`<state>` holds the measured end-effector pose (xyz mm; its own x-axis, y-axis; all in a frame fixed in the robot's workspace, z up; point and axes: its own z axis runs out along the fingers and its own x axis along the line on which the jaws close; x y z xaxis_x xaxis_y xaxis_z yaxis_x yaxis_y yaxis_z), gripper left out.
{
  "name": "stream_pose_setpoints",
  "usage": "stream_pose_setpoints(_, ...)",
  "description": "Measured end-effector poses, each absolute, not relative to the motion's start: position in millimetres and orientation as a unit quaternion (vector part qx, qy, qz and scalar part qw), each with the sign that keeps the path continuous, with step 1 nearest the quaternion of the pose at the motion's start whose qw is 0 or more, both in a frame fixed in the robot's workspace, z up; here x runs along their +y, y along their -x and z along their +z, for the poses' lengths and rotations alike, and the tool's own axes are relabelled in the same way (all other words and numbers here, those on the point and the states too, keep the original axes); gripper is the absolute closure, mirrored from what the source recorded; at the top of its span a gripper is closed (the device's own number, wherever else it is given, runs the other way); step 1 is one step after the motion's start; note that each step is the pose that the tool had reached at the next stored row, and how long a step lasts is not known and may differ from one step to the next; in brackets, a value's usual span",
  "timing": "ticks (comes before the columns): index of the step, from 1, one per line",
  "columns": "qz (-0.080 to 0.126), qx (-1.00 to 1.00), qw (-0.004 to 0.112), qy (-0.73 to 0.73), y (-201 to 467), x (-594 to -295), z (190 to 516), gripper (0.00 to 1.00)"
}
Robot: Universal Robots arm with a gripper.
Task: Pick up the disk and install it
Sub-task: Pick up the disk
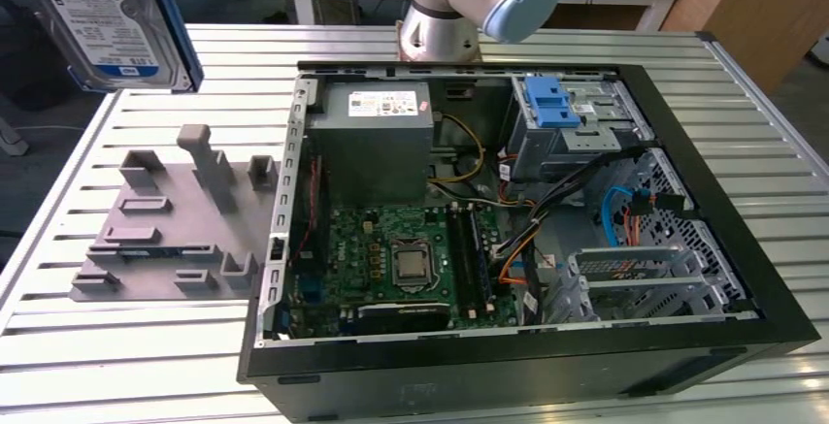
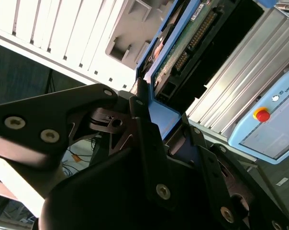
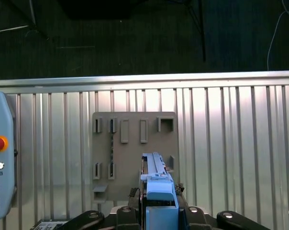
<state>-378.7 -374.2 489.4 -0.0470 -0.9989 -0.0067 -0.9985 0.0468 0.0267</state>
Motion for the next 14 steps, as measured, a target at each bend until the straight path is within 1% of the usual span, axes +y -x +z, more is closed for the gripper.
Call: stream_pose_setpoints(14, -0.012, -0.723, 0.007, -0.69, 359.3, -377.8, 489.3, 0.64)
